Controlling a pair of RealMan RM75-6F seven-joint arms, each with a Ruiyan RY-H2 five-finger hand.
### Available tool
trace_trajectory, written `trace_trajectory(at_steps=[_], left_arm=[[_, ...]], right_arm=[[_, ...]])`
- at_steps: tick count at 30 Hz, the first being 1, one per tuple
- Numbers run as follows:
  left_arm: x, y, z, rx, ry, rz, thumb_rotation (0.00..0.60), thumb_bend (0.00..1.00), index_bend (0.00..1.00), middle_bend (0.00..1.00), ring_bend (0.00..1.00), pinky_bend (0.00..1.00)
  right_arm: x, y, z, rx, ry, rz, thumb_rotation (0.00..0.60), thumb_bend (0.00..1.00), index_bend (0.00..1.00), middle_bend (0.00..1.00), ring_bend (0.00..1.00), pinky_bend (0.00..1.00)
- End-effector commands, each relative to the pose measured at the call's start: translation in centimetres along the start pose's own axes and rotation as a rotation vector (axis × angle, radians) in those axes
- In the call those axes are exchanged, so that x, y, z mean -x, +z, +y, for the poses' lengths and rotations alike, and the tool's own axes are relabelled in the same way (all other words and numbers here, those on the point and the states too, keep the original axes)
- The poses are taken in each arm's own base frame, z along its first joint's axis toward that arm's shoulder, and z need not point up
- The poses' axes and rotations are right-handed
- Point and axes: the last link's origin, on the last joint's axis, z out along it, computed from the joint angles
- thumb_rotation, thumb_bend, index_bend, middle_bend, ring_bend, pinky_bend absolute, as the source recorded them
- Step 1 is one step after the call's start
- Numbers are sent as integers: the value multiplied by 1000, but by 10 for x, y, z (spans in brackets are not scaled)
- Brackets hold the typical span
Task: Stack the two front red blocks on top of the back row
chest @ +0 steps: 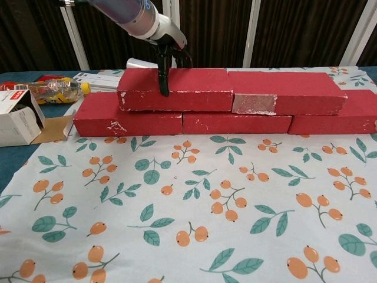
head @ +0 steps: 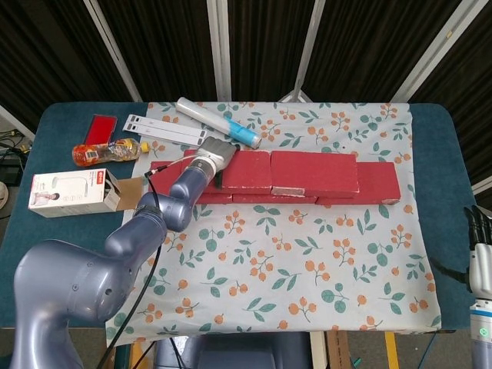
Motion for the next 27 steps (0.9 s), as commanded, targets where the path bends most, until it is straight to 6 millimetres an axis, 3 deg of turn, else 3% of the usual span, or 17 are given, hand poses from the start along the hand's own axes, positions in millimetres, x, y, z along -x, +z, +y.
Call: trace_trajectory(at_steps=[1, 10, 19, 27], left_arm=[[0, 0, 2, 0, 3, -1, 600, 67, 410, 448, 200, 161], [2, 0, 7, -3, 5, -17, 600, 67, 381, 419, 193, 152], [2, -1, 8, -14, 11, -43, 600, 67, 175, 202, 89, 144], [1, 0, 10, -28, 36, -32, 600, 67, 146, 175, 63, 140]], right_arm=[[0, 0, 0, -1, 0, 0, 600, 86, 0, 0, 0, 0], [-2, 0, 1, 1, 4, 5, 600, 86, 0, 0, 0, 0], [-2, 0, 1, 2, 4, 4, 600, 85, 0, 0, 0, 0], [-1, 0, 1, 4, 5, 0, 600, 85, 0, 0, 0, 0]])
